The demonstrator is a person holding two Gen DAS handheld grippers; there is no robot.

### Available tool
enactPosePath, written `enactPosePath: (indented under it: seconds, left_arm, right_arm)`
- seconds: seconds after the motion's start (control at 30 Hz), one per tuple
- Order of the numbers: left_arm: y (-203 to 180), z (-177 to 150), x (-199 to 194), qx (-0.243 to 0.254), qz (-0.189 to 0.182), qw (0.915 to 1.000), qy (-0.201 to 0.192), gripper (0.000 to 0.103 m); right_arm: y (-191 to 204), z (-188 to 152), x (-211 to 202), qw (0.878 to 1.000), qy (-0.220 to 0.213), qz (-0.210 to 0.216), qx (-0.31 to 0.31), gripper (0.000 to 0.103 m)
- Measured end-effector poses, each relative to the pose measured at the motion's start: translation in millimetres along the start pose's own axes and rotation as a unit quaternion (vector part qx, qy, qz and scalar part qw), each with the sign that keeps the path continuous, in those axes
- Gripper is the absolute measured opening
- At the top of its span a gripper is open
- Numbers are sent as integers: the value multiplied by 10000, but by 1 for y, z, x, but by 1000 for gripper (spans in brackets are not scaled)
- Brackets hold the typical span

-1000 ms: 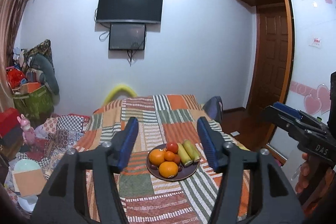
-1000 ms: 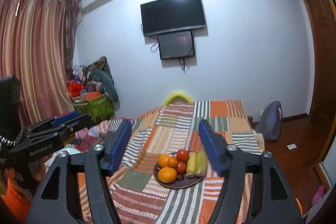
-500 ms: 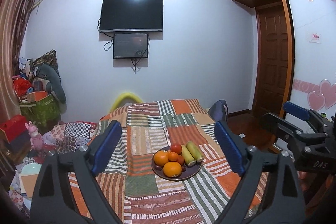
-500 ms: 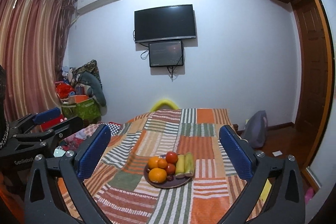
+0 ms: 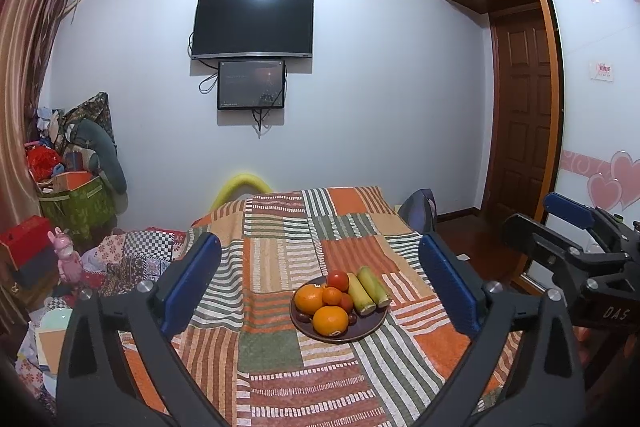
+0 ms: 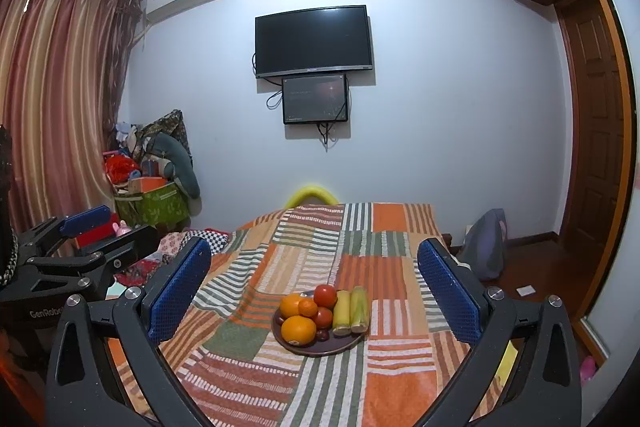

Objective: Organize fruits

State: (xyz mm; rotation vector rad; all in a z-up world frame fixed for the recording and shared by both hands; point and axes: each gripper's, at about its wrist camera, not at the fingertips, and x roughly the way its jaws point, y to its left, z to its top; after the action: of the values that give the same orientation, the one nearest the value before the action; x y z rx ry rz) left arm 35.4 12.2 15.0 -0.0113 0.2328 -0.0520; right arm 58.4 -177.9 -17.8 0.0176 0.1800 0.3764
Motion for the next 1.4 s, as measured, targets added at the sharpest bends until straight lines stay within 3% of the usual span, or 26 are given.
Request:
enactPosePath:
  seconds: [1.4]
  left_arm:
    - [0, 2, 5, -18, -100, 9999, 72, 103]
  right_arm:
    - [-4, 3, -4, 9999, 3, -109, -4, 103]
